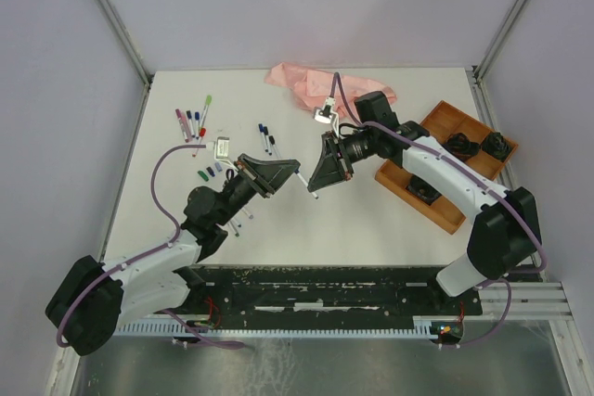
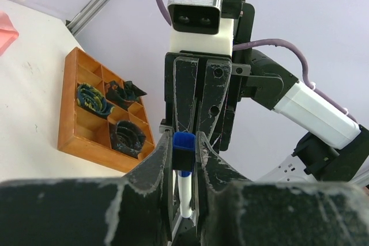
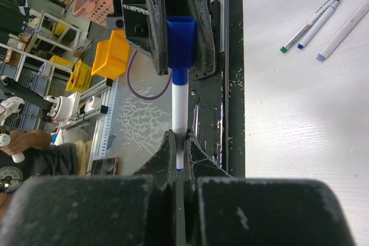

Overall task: Open the pen caps
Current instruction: Pick up the pen from the center of the board, then open the pen cap from the pen.

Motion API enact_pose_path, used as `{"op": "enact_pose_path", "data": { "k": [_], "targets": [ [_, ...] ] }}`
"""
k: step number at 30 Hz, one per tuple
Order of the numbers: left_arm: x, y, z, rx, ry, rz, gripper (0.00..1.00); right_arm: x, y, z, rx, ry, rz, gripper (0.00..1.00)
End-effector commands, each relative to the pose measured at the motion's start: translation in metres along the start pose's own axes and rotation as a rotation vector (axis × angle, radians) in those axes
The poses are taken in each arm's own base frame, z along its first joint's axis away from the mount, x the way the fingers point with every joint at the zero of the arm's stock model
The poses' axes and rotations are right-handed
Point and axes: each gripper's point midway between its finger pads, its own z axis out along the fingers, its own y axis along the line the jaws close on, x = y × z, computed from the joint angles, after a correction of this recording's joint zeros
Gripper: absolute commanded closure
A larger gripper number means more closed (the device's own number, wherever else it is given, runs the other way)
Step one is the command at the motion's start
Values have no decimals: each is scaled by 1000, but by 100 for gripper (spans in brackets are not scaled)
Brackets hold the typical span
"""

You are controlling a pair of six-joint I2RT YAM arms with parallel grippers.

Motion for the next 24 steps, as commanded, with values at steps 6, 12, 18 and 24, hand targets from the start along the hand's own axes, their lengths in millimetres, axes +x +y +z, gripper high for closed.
{"op": "enact_pose_path", "data": {
  "k": [6, 12, 18, 24],
  "targets": [
    [-8, -16, 5, 60, -27, 39, 97, -3, 1, 2, 1, -20, -42, 71],
    [-3, -14, 6, 68, -26, 25, 97, -9, -1, 7, 21, -73, -33, 64],
    [-3, -10, 7, 55, -35, 33, 97, -6, 0, 14, 20, -60, -22, 66],
    [-9, -6, 6, 24, -58, 59, 97, -4, 0, 19, 11, -43, -1, 89]
  ]
}}
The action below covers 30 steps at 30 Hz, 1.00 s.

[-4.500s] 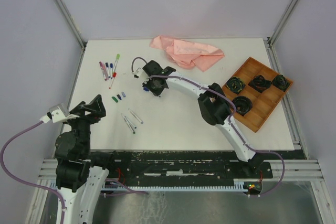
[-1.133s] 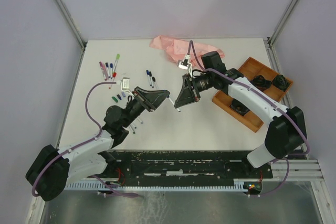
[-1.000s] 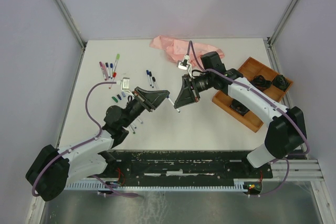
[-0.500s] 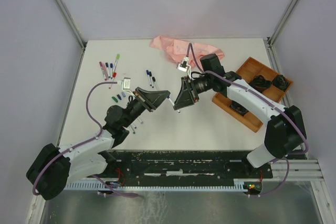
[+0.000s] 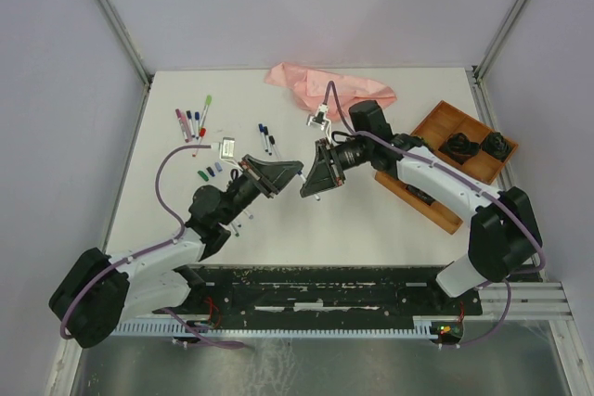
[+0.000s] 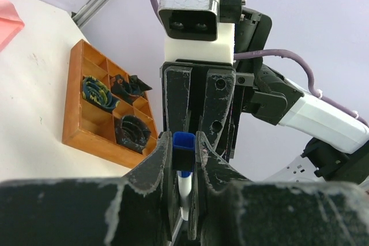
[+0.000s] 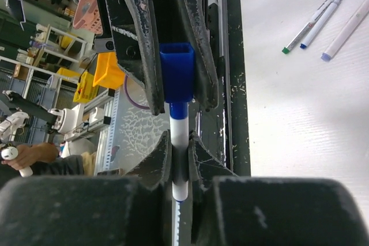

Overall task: Open the pen caps
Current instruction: Open the pen cap from the pen.

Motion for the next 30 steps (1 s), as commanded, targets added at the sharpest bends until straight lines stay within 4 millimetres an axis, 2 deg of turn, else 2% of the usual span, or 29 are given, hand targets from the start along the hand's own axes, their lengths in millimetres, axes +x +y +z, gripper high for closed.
{"op": "enact_pose_path", "data": {
  "k": [1, 2, 5, 8, 12, 14, 16, 20, 23, 26, 30],
  "targets": [
    [-22, -13, 2, 26, -91, 83, 97, -12, 9, 1, -4, -19, -53, 95],
    [-28, -12, 2, 5, -110, 101, 97, -12, 9, 1, -3, -19, -52, 100],
    [-57, -9, 5, -74, -192, 173, 97, -9, 8, 4, -8, -10, -37, 100],
    [-102, -12, 5, -128, -292, 250, 97, -5, 5, 9, -18, 4, -10, 100],
    [-173, -14, -3, -156, -436, 282, 97, -1, 3, 16, -33, 20, 8, 100],
    [-197, -17, -8, -147, -486, 273, 97, 1, 3, 18, -40, 26, 15, 100],
    [-211, -19, -10, -137, -514, 272, 97, 2, 2, 18, -45, 30, 21, 100],
    [-217, -20, -9, -136, -513, 293, 97, 1, 3, 19, -45, 29, 13, 100],
    [-207, -3, -11, -197, -468, 299, 97, 3, 1, 15, -4, 41, -31, 100],
    [-188, 38, -20, -340, -395, 282, 97, 3, -6, 8, 82, 61, -96, 100],
    [-150, 109, -44, -596, -267, 231, 97, 2, -12, 2, 143, 64, -138, 100]
  ]
}}
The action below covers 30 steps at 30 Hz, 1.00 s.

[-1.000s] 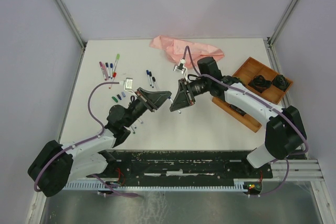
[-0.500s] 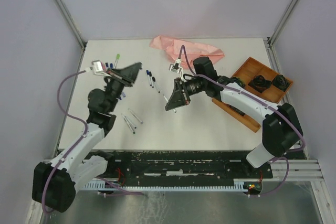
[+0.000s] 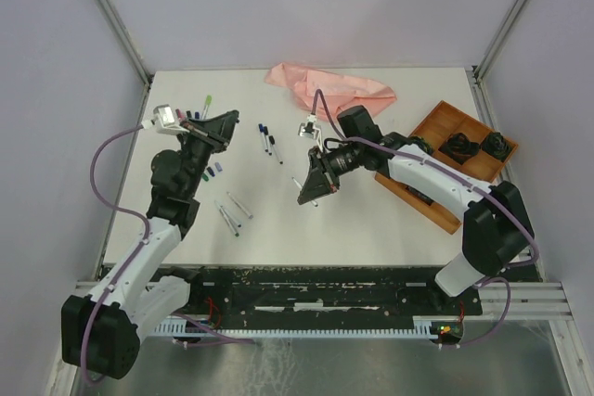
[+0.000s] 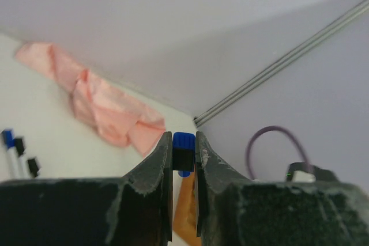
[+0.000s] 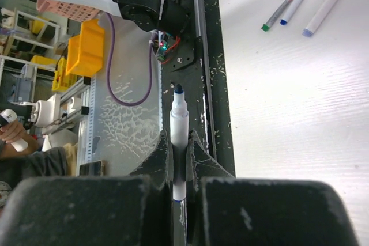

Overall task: Open the pen caps
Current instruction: Open the pen cap from the pen, then place the pen cap at the center of the board.

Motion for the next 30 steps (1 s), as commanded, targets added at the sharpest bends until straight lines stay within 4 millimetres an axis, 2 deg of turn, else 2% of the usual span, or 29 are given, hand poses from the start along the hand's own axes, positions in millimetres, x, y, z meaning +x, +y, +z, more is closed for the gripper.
{"op": "enact_pose_path", "data": {
  "k": [1, 6, 13, 23, 30],
  "targets": [
    [50, 80, -22, -290, 179, 70, 97, -15, 6, -15, 82, -18, -144, 100],
    [85, 142, -43, -537, 325, 118, 97, -15, 0, -18, 113, -14, -157, 100],
    [101, 201, -54, -824, 432, 201, 97, -13, -6, -19, 132, -7, -153, 100],
    [97, 240, -41, -1002, 470, 335, 97, -12, -13, -20, 144, -2, -139, 100],
    [104, 261, -35, -1082, 512, 382, 97, -10, -16, -19, 144, 3, -131, 100]
  ]
}}
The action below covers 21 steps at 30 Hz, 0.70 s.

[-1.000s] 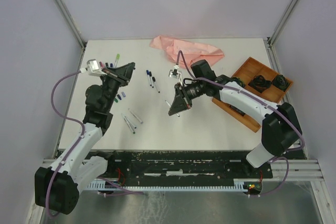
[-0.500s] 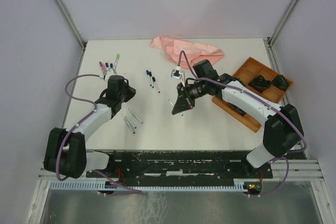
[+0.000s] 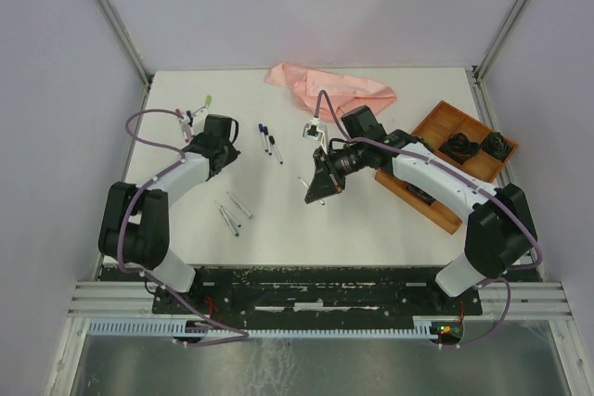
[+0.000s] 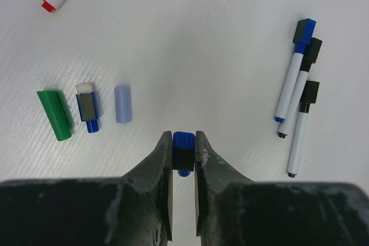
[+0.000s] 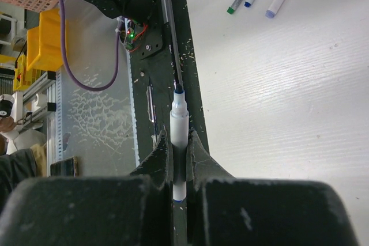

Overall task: Open the pen caps
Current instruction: Place the pen cap at the center of the board.

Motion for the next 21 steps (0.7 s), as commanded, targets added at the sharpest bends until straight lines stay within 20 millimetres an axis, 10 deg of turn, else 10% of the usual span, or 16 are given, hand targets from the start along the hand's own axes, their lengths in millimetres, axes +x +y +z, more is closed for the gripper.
{"op": "enact_pose_path", "data": {
  "k": [1, 21],
  "targets": [
    [-16, 4, 11, -73, -32, 60, 97, -20, 2, -5, 6, -36, -68, 100],
    [11, 26, 54, -249, 65, 165, 93, -18, 0, -4, 5, -29, -60, 100]
  ]
}}
